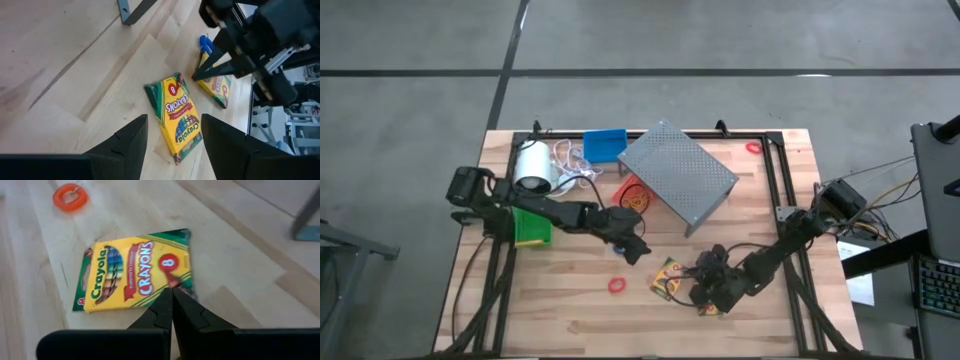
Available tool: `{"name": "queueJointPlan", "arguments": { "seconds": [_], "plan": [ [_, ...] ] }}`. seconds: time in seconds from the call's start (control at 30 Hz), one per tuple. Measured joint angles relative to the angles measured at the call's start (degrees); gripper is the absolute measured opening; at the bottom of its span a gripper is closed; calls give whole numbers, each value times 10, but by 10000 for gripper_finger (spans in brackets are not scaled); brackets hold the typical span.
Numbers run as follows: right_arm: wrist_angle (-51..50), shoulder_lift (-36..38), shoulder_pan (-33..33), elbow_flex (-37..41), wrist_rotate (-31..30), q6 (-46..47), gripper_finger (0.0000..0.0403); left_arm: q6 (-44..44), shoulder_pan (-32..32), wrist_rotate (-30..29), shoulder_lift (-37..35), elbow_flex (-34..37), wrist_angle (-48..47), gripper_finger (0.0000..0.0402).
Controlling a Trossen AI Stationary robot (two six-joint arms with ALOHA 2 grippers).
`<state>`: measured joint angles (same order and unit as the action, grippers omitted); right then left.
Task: Pick & Place Office Desk Supplies
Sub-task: Put the crayon box into the green bin
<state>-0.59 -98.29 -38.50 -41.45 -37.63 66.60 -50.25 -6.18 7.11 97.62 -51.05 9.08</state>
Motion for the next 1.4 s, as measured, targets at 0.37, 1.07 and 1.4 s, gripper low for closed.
{"name": "queueJointPlan", "arguments": {
  "seconds": [0.37,1.07,1.4],
  "plan": [
    [14,-17,0,0,-4,-13,8,-33,-7,-4,61,-1,73,188],
    [29,-17,0,0,-16,-23,8,-26,-6,24,157,-110,-25,188],
    [32,-17,0,0,-15,-23,8,-36,-9,39,166,-109,-18,178]
  ]
}}
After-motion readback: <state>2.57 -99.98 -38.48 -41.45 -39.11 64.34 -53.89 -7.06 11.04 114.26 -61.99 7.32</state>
